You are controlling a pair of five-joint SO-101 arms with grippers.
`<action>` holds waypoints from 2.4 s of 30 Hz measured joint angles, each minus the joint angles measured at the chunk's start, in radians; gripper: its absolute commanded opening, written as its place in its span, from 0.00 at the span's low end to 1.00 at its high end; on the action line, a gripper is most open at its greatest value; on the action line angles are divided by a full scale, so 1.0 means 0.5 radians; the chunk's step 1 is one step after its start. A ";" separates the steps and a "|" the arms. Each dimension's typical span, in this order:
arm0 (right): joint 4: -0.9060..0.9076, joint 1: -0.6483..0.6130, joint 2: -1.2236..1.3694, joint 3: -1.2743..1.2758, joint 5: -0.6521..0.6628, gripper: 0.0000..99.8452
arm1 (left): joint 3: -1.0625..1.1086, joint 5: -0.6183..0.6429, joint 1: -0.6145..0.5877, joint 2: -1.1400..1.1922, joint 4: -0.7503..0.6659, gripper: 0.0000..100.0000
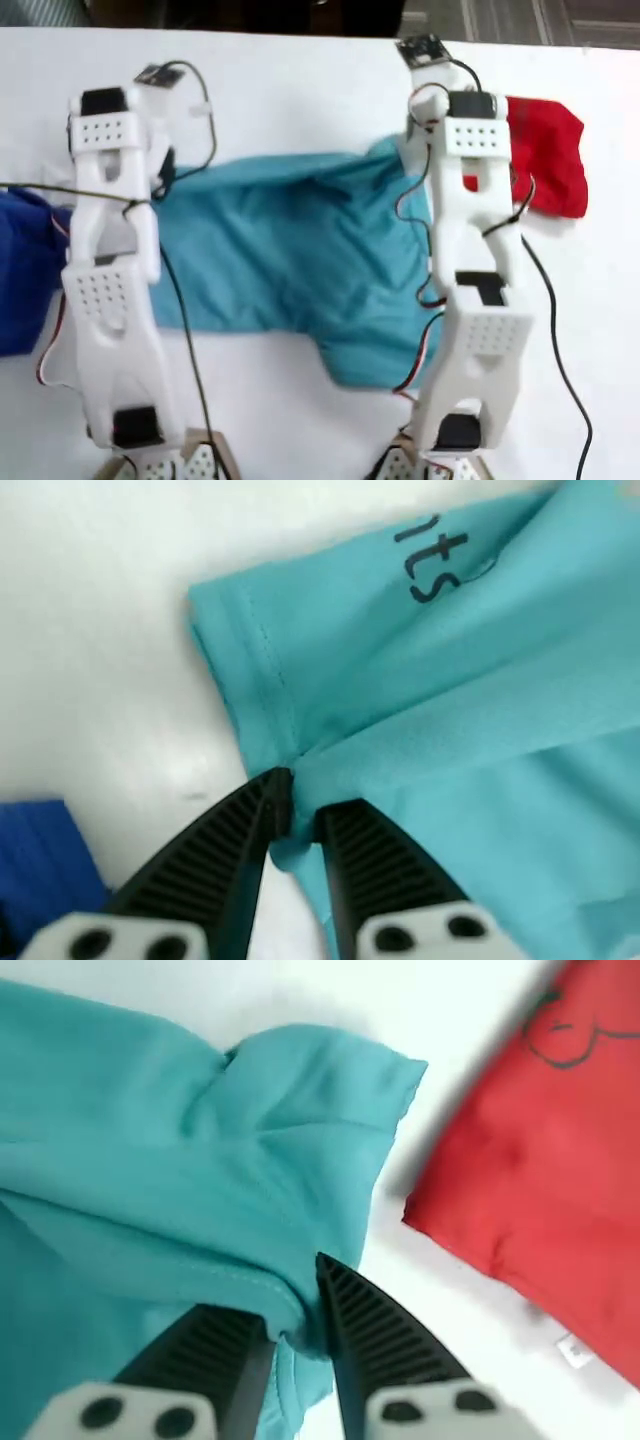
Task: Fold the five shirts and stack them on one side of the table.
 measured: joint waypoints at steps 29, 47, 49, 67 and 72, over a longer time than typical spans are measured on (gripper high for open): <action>0.006 -0.184 -1.903 1.985 0.068 0.02 | 1.666 -0.387 -0.092 -1.396 -0.064 0.03; -0.080 -0.025 -2.651 2.940 0.276 0.02 | 2.731 -0.522 -0.129 -1.814 -0.528 0.03; -0.086 -0.031 -2.651 2.998 0.298 0.02 | 2.774 -0.522 -0.129 -1.820 -0.534 0.03; -0.239 -0.012 -2.654 3.237 0.399 0.02 | 2.799 -0.522 -0.129 -1.826 -0.632 0.03; -0.242 -0.012 -2.654 3.274 0.399 0.02 | 2.891 -0.522 -0.132 -1.829 -0.632 0.03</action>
